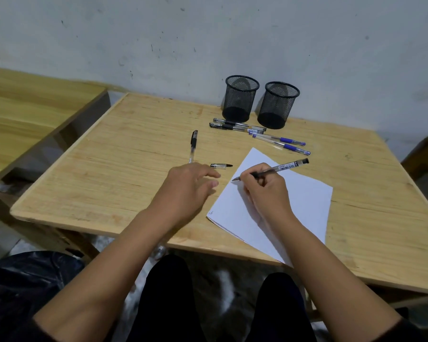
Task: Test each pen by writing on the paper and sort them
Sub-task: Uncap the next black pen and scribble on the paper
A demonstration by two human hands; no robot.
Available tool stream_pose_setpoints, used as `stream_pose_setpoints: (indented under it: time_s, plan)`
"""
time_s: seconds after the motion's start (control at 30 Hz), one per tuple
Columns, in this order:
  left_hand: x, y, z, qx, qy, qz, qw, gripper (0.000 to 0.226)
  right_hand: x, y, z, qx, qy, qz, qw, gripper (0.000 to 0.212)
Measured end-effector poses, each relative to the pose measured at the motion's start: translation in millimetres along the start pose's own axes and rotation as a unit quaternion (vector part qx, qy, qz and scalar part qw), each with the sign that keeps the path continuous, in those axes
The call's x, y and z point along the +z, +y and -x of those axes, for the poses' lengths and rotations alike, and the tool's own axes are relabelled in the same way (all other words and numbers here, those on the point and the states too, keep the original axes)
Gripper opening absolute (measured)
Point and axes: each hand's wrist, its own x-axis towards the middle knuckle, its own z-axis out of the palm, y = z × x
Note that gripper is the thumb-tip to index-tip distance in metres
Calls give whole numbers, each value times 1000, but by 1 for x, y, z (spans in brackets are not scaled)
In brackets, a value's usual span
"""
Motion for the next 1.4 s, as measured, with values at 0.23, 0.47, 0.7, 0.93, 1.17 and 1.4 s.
stream_pose_setpoints:
  time_s: [0.23, 0.47, 0.7, 0.93, 1.17, 1.4]
  plan:
    - [24, -2, -58, -21, -60, -118, 991, 26, -18, -18, 0, 53, 23, -108, 992, 16]
    - [24, 3, -62, -22, -14, -64, 998, 15, -25, -25, -6, 21, 25, -125, 992, 17]
    - [7, 30, -41, 11, 51, 43, 998, 12, -25, -38, -9, -23, 3, -133, 991, 14]
    - [3, 47, -34, 64, 87, 76, 991, 13, -27, -41, -6, -55, -39, -135, 989, 14]
    - [6, 52, -25, 100, 107, 64, 987, 14, -32, -36, 3, -107, -52, -142, 983, 15]
    - [-9, 46, -36, 16, 93, 119, 988, 18, -36, -33, -2, -71, -50, -263, 961, 15]
